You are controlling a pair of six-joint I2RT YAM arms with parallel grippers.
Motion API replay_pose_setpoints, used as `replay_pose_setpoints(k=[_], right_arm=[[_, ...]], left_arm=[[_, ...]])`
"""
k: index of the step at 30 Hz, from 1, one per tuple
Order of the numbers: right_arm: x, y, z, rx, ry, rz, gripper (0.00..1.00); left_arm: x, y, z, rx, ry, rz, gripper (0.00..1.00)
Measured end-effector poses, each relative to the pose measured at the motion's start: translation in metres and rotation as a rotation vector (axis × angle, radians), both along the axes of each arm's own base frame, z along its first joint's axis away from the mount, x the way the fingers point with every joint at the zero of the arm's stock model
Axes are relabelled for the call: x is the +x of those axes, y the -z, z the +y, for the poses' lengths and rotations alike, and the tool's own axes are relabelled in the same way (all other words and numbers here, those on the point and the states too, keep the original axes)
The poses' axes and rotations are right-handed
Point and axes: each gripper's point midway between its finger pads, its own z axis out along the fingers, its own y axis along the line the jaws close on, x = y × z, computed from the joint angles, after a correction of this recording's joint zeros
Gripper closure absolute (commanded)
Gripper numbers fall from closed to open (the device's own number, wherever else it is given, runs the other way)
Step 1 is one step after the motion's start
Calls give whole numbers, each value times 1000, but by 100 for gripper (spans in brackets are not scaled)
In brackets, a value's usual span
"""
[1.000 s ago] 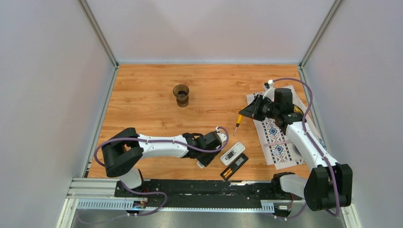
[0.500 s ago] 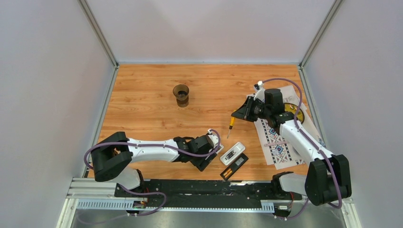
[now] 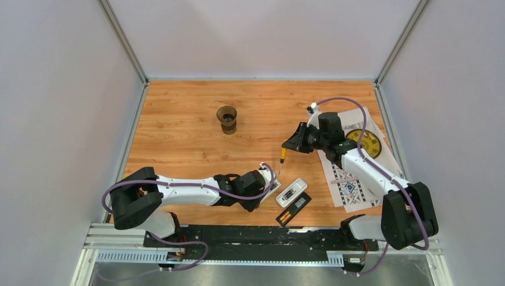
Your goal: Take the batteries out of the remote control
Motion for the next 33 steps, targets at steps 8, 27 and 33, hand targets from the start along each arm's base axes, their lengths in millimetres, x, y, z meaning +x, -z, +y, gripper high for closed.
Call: replay_pose_setpoints(k=[8,27,33], right_arm=[[3,7,3,-19,14,-33,100],[9,17,0,-44,44,-46,100],[9,23,-3,-58,57,-45,100]], left_arm=[[3,0,-1,0,-13,-14,82],[28,-1,-27,57,-17,-70,32],[24,0,-23,33,-12,-66,28]])
